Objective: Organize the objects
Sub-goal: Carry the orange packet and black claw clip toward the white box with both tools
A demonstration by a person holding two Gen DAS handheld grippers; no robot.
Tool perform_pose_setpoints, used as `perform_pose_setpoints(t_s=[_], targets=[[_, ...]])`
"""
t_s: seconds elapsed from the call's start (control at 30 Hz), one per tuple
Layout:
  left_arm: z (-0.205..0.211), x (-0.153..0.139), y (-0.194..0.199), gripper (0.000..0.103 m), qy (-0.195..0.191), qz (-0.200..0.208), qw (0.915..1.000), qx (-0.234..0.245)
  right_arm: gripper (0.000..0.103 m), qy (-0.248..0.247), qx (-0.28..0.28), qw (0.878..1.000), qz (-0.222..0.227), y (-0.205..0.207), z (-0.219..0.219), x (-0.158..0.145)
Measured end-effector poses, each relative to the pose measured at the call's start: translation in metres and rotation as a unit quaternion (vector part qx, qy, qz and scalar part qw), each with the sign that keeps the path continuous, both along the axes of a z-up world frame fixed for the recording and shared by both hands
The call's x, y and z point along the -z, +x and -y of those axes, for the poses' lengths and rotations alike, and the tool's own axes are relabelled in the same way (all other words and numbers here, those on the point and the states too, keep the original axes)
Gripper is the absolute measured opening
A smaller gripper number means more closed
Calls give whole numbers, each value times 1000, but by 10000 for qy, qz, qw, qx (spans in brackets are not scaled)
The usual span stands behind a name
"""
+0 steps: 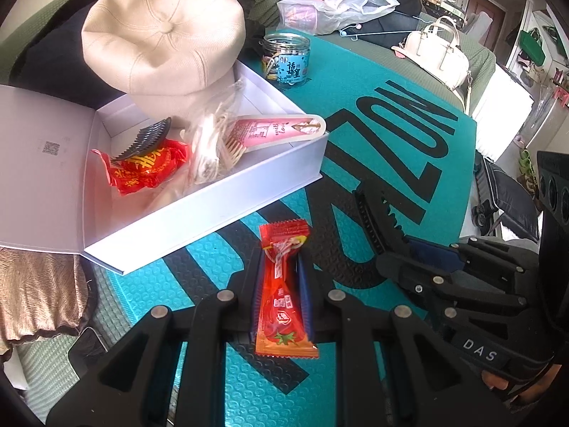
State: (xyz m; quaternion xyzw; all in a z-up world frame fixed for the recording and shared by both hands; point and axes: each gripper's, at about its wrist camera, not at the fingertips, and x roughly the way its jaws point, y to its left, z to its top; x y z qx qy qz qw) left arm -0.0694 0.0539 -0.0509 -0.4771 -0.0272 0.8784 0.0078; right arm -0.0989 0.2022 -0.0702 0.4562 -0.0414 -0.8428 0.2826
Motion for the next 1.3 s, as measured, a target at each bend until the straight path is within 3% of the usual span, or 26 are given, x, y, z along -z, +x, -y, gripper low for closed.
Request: perform_pose_setpoints(t_s=[0.33,0.73,1.3], targets=[[6,-19,13,17,-3,-107,9999,-117,28,-16,-68,9999,-120,7,1,-23],[13,-40,-8,17,37,-161,9996,-209,28,113,-246,9995,-151,-12,8,-41],[68,-79,-23,17,1,-499,9964,-691,28,119,-997,9927,-671,-30,58,-96]])
